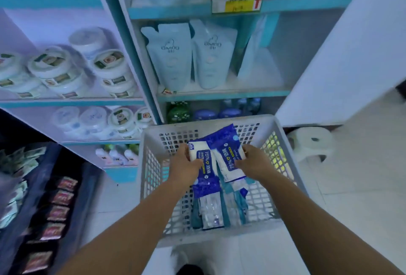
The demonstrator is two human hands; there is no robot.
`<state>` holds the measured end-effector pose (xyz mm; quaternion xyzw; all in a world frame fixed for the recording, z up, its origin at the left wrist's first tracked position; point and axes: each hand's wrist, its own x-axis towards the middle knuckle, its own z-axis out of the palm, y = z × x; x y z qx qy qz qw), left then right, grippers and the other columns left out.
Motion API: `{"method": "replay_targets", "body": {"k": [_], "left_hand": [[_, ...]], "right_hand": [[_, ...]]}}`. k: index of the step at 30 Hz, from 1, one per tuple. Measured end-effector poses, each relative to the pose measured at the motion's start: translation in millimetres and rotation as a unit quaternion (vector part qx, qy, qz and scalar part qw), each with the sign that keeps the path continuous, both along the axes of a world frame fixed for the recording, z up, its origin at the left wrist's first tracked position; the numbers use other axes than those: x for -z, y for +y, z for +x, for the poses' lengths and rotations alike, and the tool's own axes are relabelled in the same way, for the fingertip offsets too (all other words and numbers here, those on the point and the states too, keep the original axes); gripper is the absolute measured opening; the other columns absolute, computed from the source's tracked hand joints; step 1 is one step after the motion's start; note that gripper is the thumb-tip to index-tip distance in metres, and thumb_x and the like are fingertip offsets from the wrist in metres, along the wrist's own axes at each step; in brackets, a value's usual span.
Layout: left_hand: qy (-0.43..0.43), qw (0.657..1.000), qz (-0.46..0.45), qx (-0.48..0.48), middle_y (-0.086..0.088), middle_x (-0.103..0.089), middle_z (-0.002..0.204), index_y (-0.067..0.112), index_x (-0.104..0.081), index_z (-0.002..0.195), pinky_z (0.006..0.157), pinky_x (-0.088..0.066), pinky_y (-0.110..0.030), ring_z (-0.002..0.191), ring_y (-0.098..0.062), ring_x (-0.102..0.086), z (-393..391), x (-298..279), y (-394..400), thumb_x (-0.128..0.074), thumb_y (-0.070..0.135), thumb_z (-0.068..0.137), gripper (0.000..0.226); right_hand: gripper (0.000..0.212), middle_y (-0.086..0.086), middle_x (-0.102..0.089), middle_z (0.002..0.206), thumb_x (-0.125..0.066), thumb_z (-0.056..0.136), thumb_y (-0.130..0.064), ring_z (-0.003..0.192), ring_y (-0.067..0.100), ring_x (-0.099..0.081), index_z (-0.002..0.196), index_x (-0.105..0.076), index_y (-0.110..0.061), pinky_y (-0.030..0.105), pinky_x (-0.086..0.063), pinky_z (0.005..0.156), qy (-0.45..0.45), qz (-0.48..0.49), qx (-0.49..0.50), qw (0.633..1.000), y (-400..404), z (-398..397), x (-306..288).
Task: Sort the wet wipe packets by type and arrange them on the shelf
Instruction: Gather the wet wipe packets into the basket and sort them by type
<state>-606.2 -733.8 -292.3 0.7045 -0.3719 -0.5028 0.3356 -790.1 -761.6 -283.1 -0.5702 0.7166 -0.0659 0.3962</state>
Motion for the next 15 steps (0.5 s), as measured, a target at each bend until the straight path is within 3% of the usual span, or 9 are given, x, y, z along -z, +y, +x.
{"method": "replay_targets", "body": {"k": [4, 7, 11, 15], "left_hand": [[-0.018, 0.997, 0.078, 0.022, -0.001, -0.061, 0.085, 0.018, -0.047, 0.107, 0.070, -0.053, -0.035, 0.072, -0.018, -0.060, -11, 60, -2, -0.063, 0.005, 0.087, 0.029], [-0.033, 0.989, 0.138, 0.039, -0.007, -0.062, 0.100, 0.017, -0.047, 0.118, 0.067, -0.051, -0.032, 0.081, -0.024, -0.061, -13, 102, 0, -0.064, 0.010, 0.087, 0.036], [-0.049, 0.980, 0.183, 0.063, -0.006, -0.063, 0.104, 0.012, -0.047, 0.123, 0.060, -0.043, -0.025, 0.078, -0.021, -0.057, -18, 147, 5, -0.062, 0.008, 0.088, 0.039], [-0.037, 0.974, 0.214, 0.058, -0.007, -0.063, 0.107, 0.010, -0.047, 0.124, 0.059, -0.046, -0.024, 0.077, -0.018, -0.058, -30, 180, 4, -0.063, 0.006, 0.088, 0.040]], "right_hand": [[0.027, 0.006, -0.062, 0.103, -0.059, 0.083, -0.016, 0.092, 0.025, -0.058, 0.110, -0.054, -0.016, 0.038, -0.051, 0.088, 0.075, 0.070, -0.032, 0.994, -4, -4, 50], [0.034, 0.008, -0.061, 0.114, -0.055, 0.084, -0.016, 0.100, 0.027, -0.059, 0.118, -0.050, -0.017, 0.041, -0.050, 0.092, 0.108, 0.130, -0.044, 0.985, -3, -3, 90], [0.032, 0.007, -0.062, 0.112, -0.054, 0.083, -0.016, 0.100, 0.028, -0.060, 0.114, -0.050, -0.020, 0.045, -0.050, 0.091, 0.112, 0.183, -0.043, 0.976, 4, -4, 140], [0.037, 0.006, -0.062, 0.112, -0.057, 0.084, -0.016, 0.102, 0.028, -0.059, 0.120, -0.048, -0.018, 0.044, -0.050, 0.092, 0.135, 0.208, -0.034, 0.968, 9, -11, 180]]}}
